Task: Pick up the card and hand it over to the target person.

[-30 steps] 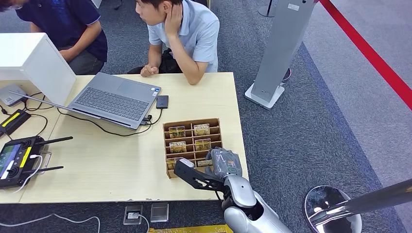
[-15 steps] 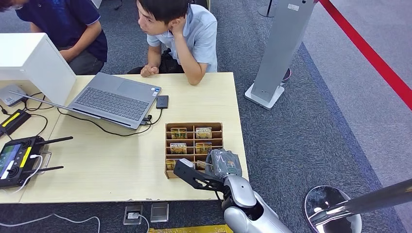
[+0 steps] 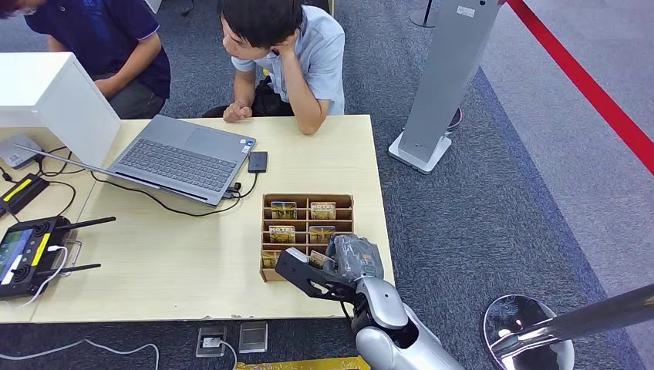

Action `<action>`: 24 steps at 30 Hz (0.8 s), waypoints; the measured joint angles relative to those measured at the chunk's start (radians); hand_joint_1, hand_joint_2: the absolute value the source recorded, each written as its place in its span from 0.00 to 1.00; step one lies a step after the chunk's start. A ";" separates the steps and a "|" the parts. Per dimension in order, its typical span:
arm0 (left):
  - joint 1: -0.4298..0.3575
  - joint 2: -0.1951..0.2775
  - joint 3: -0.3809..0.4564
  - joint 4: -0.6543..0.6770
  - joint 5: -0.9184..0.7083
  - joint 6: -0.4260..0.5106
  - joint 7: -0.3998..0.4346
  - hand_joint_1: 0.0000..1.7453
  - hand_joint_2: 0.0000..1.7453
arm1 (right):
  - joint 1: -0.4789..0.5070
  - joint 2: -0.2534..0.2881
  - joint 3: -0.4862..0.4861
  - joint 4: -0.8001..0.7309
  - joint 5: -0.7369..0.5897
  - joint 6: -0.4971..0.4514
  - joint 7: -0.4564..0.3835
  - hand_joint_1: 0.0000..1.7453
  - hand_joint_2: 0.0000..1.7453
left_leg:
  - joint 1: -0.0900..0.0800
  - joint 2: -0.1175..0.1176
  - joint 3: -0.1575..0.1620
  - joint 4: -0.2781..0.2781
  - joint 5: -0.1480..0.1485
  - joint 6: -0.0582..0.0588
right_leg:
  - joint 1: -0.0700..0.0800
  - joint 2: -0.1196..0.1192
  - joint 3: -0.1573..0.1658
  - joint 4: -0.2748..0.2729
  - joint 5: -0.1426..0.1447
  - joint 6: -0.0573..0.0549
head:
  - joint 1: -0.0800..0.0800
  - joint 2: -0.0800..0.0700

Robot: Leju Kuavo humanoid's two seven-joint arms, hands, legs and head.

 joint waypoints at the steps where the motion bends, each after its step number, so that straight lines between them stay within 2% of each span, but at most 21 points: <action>1: 0.000 0.000 0.001 0.000 0.001 0.000 -0.001 0.00 0.00 | -0.007 -0.011 0.004 -0.033 0.002 -0.007 0.000 0.89 1.00 | 0.000 0.000 0.000 0.000 0.000 0.000 | 0.000 0.000 0.000 0.000 0.000 0.000 | 0.000 0.000; 8: 0.001 -0.002 0.011 0.000 0.011 -0.001 -0.008 0.00 0.00 | -0.074 -0.083 0.035 -0.230 0.001 -0.036 -0.016 0.89 1.00 | 0.000 -0.001 -0.001 0.001 0.000 0.000 | 0.000 -0.001 -0.001 0.001 -0.001 0.000 | 0.000 0.000; 13: 0.001 -0.003 0.010 0.001 0.010 -0.002 -0.014 0.00 0.00 | -0.146 -0.086 0.070 -0.215 -0.023 -0.033 -0.040 0.89 1.00 | 0.000 0.000 0.000 0.001 0.000 0.000 | 0.000 0.000 0.000 0.001 -0.001 0.000 | 0.000 0.000; 17: 0.000 -0.002 0.003 0.002 0.004 -0.004 -0.021 0.00 0.00 | -0.230 -0.038 0.102 -0.078 -0.035 -0.029 -0.092 0.89 1.00 | 0.000 0.001 0.001 -0.001 0.000 0.000 | 0.000 0.002 0.000 0.000 0.001 0.000 | 0.000 0.000; 19: -0.001 -0.001 -0.004 0.003 -0.001 -0.007 -0.027 0.00 0.00 | -0.297 0.012 0.126 0.054 -0.034 -0.030 -0.136 0.89 1.00 | 0.000 0.003 0.001 -0.001 0.000 0.000 | 0.000 0.003 0.000 0.000 0.001 0.000 | 0.000 0.000; 24: -0.006 0.000 -0.027 0.004 -0.016 -0.016 -0.040 0.00 0.00 | -0.467 0.158 0.160 0.424 -0.029 -0.099 -0.261 0.89 1.00 | 0.000 0.007 0.003 -0.002 0.001 -0.001 | 0.000 0.007 0.000 0.000 0.002 -0.001 | 0.000 0.000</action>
